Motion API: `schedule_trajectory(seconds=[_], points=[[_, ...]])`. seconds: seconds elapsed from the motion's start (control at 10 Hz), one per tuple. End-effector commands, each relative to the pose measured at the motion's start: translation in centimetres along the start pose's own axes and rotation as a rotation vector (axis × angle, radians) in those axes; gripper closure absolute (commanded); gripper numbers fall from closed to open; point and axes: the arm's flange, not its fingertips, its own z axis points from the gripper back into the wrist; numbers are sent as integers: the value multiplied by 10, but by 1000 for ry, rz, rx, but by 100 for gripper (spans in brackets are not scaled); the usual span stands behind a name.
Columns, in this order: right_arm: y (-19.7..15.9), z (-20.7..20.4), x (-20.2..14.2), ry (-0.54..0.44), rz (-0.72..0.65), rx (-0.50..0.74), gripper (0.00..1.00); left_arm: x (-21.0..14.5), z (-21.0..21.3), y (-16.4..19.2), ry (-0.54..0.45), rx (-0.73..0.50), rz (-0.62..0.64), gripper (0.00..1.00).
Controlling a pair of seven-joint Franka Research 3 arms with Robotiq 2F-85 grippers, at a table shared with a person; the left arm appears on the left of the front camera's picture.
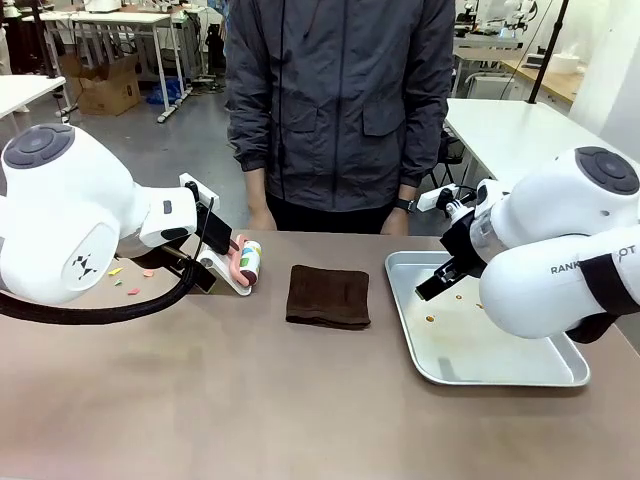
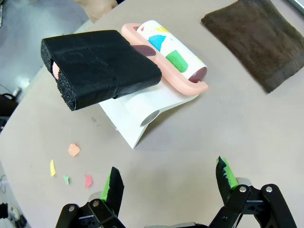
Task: Clean the surface of the table.
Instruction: Hold the Lint Roller with your left hand and the towel with your right hand.
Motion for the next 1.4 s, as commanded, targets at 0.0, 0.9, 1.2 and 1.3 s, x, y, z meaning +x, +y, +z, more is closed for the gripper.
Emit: schedule_trajectory(seconds=[0.0, 0.9, 1.2, 1.3], points=[[0, 0, 0, 0, 0, 0, 0, 0, 0, 0, 0, 0, 0, 0], [-18, 169, -113, -155, -618, 591, 0, -97, 155, 116, -95, -839, 519, 0], [-41, 183, -191, -357, -843, 605, 0, -166, 155, 155, -309, -915, 777, 0], [-50, 183, -207, -382, -904, 590, 0, -177, 145, 155, -337, -926, 874, 0]])
